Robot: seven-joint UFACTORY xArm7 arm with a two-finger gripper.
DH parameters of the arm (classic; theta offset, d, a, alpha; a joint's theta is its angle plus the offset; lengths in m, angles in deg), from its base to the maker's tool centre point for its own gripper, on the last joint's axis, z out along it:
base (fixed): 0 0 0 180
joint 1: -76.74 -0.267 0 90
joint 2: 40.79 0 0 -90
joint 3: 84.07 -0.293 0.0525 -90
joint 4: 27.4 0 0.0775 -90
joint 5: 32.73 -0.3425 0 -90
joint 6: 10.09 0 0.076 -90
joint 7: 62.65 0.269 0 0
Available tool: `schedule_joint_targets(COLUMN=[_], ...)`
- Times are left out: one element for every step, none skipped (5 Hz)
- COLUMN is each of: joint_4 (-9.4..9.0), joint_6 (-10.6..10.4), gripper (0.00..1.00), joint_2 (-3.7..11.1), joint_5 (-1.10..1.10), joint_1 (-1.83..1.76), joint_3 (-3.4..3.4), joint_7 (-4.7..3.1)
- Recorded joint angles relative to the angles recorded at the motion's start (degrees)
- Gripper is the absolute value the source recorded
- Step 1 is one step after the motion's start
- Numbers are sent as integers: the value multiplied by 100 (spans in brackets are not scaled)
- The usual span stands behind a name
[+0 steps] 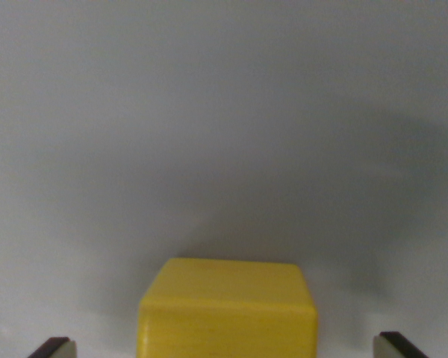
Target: Pick yellow cube
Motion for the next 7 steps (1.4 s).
schedule_joint_targets(joint_4=[-59,-59,-96,-96,-108,-108,-108], joint_6=[-89,-89,-145,-145,-164,-164,-164], gripper=[0,0,0,0,0,0,0], joint_2=[33,33,54,54,62,62,62], joint_5=[-11,-11,-18,-18,-21,-21,-21], joint_1=[10,10,17,17,19,19,19], joint_3=[5,5,8,8,9,9,9], joint_7=[-31,-31,-50,-50,-57,-57,-57])
